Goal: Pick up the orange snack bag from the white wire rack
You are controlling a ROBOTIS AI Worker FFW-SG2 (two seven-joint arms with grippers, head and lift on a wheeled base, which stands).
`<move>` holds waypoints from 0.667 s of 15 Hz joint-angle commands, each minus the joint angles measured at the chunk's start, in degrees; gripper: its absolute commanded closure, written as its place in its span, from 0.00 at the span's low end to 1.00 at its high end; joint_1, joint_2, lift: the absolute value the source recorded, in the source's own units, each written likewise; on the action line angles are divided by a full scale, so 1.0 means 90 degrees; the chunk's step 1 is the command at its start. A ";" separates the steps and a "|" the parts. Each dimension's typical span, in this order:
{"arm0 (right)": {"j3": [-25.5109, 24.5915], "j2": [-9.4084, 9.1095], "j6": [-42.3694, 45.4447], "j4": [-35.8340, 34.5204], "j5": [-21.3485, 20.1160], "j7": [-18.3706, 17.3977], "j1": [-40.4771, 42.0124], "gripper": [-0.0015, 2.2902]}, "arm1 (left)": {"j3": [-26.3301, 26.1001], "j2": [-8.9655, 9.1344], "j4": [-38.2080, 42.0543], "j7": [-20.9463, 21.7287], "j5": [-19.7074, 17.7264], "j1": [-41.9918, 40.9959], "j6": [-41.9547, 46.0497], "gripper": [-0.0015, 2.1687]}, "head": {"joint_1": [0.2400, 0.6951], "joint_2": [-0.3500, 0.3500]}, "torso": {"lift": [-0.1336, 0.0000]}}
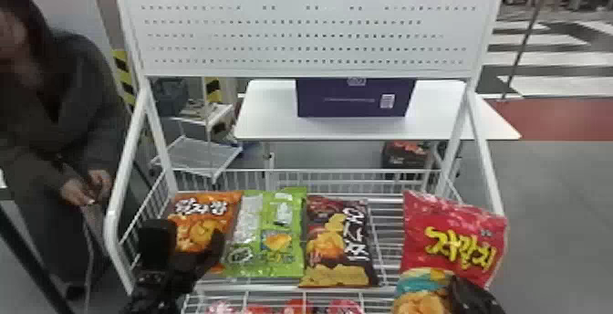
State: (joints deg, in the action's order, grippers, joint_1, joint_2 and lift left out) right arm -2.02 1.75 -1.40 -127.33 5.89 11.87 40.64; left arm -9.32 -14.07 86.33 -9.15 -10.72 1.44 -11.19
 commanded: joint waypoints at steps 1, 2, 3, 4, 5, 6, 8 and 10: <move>0.0000 0.0001 0.0004 0.0007 0.0000 0.0000 -0.0004 0.97 | 0.0001 0.0001 -0.0070 0.0011 0.0000 0.0074 -0.0120 0.17 | 0.57 0.50 | 1.00; 0.0000 0.0011 -0.0016 0.0007 0.0000 0.0000 -0.0004 0.97 | -0.0009 0.0001 -0.0070 0.0011 0.0000 0.0074 -0.0139 0.26 | 0.57 0.50 | 1.00; 0.0000 0.0001 -0.0016 0.0007 0.0000 0.0000 -0.0004 0.97 | -0.0009 0.0001 -0.0070 0.0011 -0.0010 0.0065 -0.0139 0.38 | 0.57 0.50 | 1.00; 0.0000 0.0011 -0.0016 -0.0002 0.0000 0.0000 -0.0004 0.97 | -0.0009 0.0001 -0.0061 -0.0008 -0.0029 0.0065 -0.0159 0.59 | 0.57 0.50 | 1.00; 0.0000 0.0011 -0.0016 -0.0002 0.0000 0.0000 0.0005 0.97 | 0.0001 0.0001 -0.0051 -0.0047 -0.0029 0.0016 -0.0159 0.76 | 0.57 0.50 | 1.00; 0.0000 0.0001 -0.0016 -0.0012 0.0000 0.0000 0.0005 0.97 | 0.0040 0.0001 -0.0021 0.0021 -0.0039 -0.0062 -0.0218 0.82 | 0.57 0.50 | 1.00; 0.0010 0.0001 -0.0016 -0.0022 0.0000 0.0000 0.0035 0.97 | 0.0069 -0.0038 0.0242 0.0021 -0.0117 -0.0219 -0.0218 0.83 | 0.57 0.50 | 1.00; 0.0029 0.0001 0.0004 -0.0051 0.0000 0.0000 0.0054 0.97 | 0.0157 -0.0048 0.0701 0.0021 -0.0176 -0.0472 -0.0218 0.87 | 0.57 0.50 | 1.00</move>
State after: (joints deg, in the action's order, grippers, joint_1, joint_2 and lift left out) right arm -1.87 1.76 -1.46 -127.65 5.89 11.86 40.99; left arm -8.36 -14.44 89.86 -8.89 -12.00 -1.29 -13.19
